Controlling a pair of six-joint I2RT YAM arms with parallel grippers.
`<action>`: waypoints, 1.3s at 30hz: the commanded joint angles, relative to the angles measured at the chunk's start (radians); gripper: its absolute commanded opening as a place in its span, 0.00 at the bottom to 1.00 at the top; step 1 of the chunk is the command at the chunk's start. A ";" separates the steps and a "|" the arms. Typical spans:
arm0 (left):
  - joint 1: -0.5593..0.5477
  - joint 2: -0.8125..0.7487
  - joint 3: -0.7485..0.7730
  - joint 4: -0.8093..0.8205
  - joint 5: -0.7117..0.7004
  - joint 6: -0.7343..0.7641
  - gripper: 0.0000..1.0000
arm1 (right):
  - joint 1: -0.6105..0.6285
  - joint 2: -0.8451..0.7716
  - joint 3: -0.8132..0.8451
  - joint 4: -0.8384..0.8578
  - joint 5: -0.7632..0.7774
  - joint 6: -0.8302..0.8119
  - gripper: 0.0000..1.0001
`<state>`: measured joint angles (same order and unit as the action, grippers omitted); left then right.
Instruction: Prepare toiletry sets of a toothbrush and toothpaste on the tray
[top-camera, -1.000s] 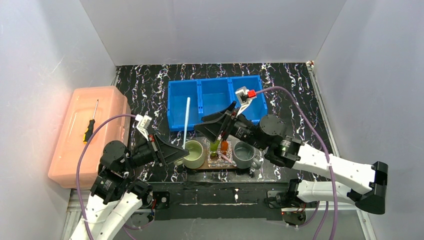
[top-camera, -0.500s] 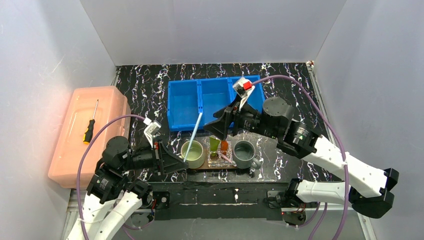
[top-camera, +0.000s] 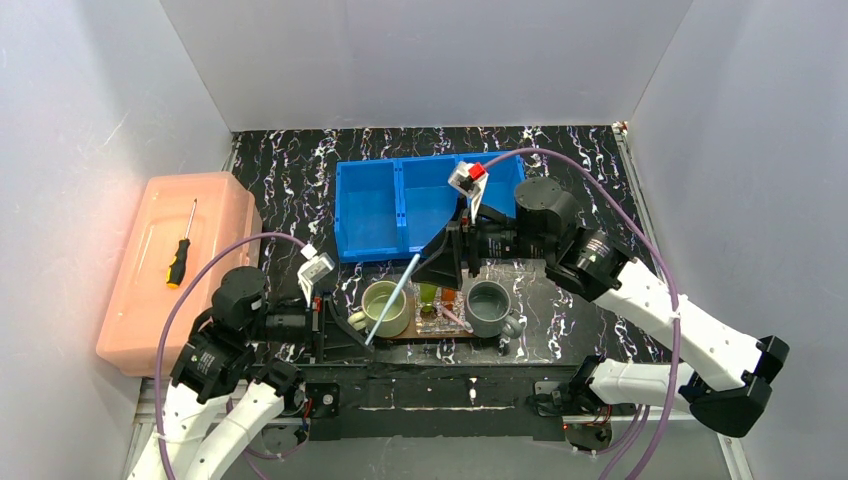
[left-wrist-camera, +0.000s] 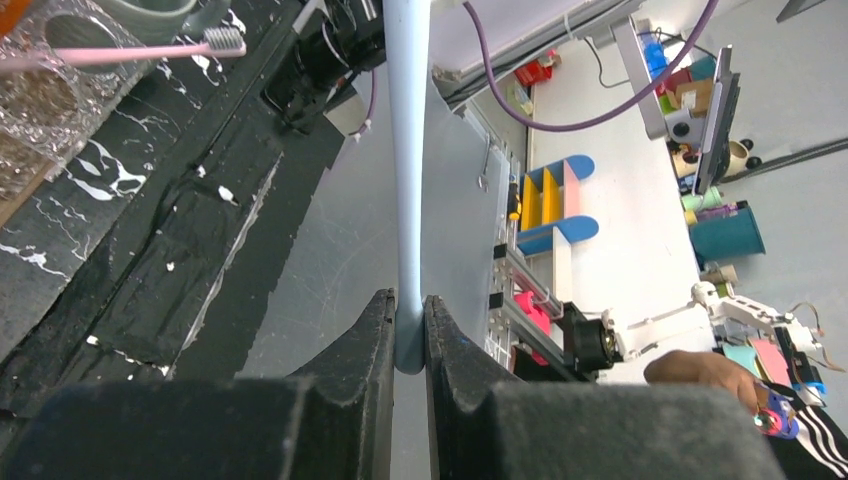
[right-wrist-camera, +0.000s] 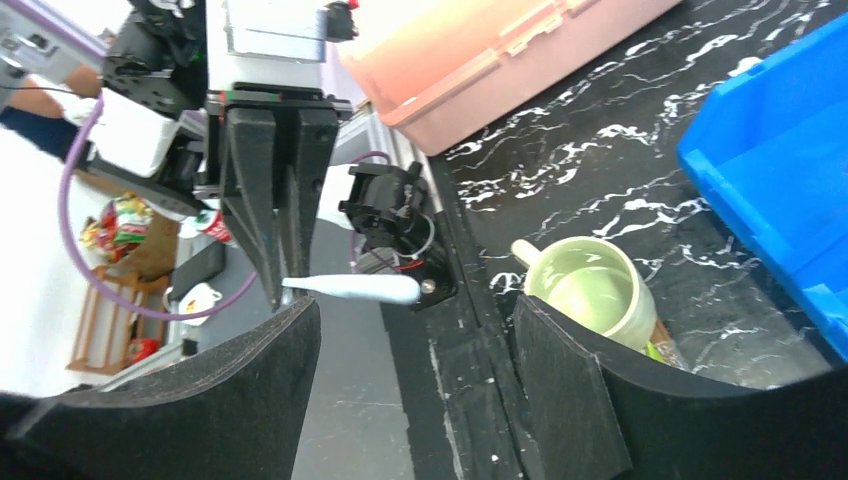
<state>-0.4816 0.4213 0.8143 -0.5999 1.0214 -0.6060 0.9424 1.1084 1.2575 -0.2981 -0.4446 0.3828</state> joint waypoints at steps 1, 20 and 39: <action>0.001 0.023 0.037 -0.097 0.079 0.099 0.00 | -0.042 0.008 -0.007 0.108 -0.222 0.095 0.77; 0.000 0.042 0.059 -0.173 0.085 0.178 0.00 | -0.068 0.053 -0.100 0.222 -0.380 0.229 0.59; 0.000 0.063 0.048 -0.179 0.065 0.180 0.00 | -0.068 0.077 -0.148 0.378 -0.425 0.321 0.43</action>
<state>-0.4816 0.4725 0.8463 -0.7685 1.0729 -0.4423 0.8772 1.1839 1.1137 -0.0006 -0.8391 0.6792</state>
